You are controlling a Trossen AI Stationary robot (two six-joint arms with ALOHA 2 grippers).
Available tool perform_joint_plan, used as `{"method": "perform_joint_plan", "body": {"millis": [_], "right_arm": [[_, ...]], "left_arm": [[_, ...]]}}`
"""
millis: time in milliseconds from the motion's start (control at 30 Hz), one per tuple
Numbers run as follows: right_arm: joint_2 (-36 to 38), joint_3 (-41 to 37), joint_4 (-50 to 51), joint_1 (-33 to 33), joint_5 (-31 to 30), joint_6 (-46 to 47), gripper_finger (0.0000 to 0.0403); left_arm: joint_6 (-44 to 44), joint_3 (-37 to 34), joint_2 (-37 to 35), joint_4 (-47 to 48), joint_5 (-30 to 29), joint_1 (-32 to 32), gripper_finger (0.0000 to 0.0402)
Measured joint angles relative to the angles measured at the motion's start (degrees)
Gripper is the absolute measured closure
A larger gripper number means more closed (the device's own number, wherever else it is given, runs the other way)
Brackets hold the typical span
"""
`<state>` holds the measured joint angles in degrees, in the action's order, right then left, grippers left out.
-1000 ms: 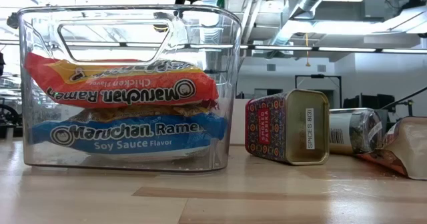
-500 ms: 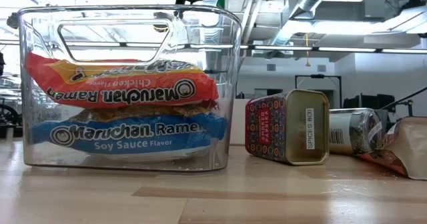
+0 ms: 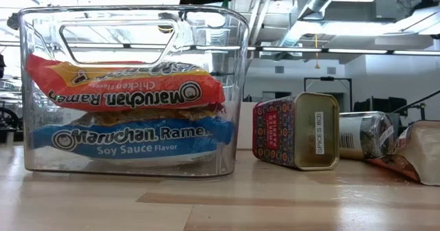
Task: Pick & Place Food Item
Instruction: Put the green spoon into the white bin
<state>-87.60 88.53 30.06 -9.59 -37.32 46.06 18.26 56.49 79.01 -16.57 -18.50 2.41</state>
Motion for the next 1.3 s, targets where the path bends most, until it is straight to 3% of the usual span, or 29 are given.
{"method": "perform_joint_plan", "body": {"millis": [233,667,900,1033,1300], "right_arm": [[3.9,0.0,4.9,-2.3,-0.4,1.5,0.0192],[10.4,0.0,10.2,-5.1,-1.7,1.5,0.0195],[10.8,0.0,10.3,-5.5,-1.7,2.0,0.0195],[10.8,0.0,10.3,-6.1,-1.7,2.9,0.0196],[11.2,0.0,8.8,-8.0,-2.8,3.1,0.0197]], "left_arm": [[-2.3,0.0,-1.6,7.7,4.8,1.1,0.0399],[-11.9,0.0,-1.7,18.5,21.6,1.2,0.0398],[-9.2,0.3,-0.6,21.3,28.6,4.1,0.0399],[-9.2,5.2,3.0,25.8,32.5,6.3,0.0400],[-13.6,22.9,16.6,42.4,36.5,8.6,0.0400]]}}
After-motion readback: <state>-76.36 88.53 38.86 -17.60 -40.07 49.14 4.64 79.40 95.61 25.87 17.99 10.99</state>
